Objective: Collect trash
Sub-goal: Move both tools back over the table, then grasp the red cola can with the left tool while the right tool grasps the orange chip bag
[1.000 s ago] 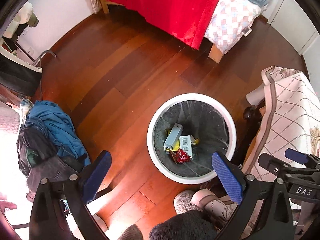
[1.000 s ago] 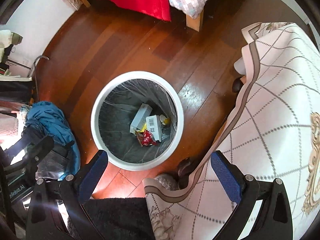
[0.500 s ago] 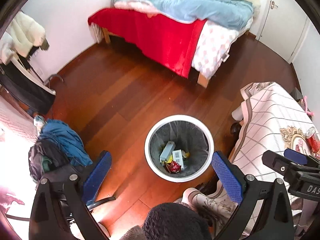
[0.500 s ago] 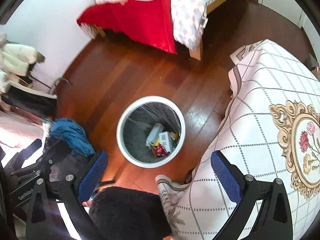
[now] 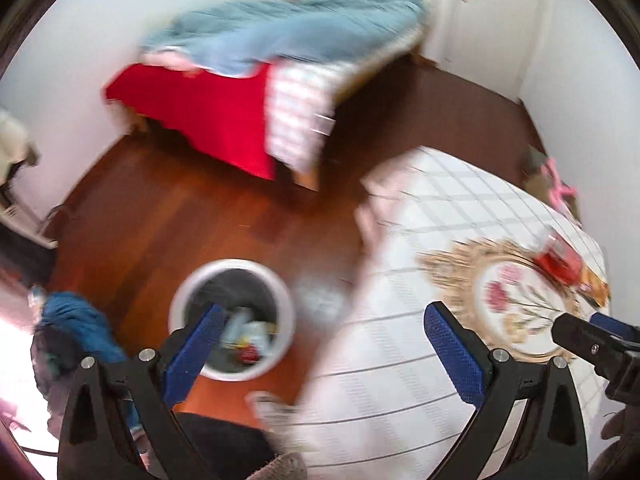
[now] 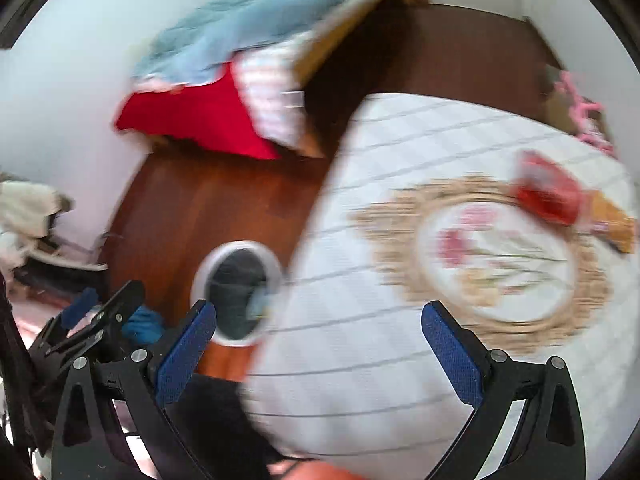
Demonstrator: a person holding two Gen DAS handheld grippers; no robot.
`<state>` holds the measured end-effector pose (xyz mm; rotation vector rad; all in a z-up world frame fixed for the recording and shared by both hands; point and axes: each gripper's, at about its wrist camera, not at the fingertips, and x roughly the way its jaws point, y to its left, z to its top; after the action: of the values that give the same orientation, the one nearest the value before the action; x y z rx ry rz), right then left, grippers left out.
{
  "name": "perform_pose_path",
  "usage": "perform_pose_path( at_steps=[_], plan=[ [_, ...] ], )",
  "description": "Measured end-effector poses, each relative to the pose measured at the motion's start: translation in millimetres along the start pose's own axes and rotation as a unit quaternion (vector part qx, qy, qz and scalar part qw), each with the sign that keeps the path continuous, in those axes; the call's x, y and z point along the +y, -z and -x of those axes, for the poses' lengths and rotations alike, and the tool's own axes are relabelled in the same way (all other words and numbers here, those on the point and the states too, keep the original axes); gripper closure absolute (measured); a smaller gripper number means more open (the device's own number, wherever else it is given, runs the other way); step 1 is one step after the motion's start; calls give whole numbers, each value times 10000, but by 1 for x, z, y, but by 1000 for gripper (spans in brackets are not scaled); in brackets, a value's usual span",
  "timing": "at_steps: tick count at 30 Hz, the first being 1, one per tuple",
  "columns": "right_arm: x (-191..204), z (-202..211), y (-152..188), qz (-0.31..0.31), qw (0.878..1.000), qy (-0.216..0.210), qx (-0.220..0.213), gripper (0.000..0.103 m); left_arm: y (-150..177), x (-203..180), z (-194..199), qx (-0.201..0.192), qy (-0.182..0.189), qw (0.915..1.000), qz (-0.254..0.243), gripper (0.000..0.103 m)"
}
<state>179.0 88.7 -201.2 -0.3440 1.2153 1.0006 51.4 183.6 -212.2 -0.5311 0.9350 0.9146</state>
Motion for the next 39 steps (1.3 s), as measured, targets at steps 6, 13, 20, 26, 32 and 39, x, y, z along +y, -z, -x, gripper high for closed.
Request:
perform_pose_path(
  at_steps=[6, 13, 20, 26, 32, 39],
  plan=[
    [-173, 4, -27, -979, 9867, 1269, 278, 0, -11, -129, -61, 575, 511, 9961, -433, 0],
    [-366, -9, -46, -2799, 9490, 1405, 367, 0, -49, -224, -100, 1384, 1355, 9804, -371, 0],
    [-427, -46, -58, -3498, 9276, 1256, 369, 8, -65, -281, -152, 2483, 1774, 9498, 695, 1],
    [-434, -61, -67, -3499, 9270, 1314, 303, 10, -63, -292, -190, 2787, 1747, 9366, 1206, 2],
    [-422, -64, -66, -3211, 9329, 1602, 302, 17, -64, -298, -185, 2293, 1872, 9497, 1023, 15],
    [-408, -52, -55, -2869, 9417, 1754, 104, 79, -78, -301, -158, 1679, 1812, 9690, 26, 47]
  ],
)
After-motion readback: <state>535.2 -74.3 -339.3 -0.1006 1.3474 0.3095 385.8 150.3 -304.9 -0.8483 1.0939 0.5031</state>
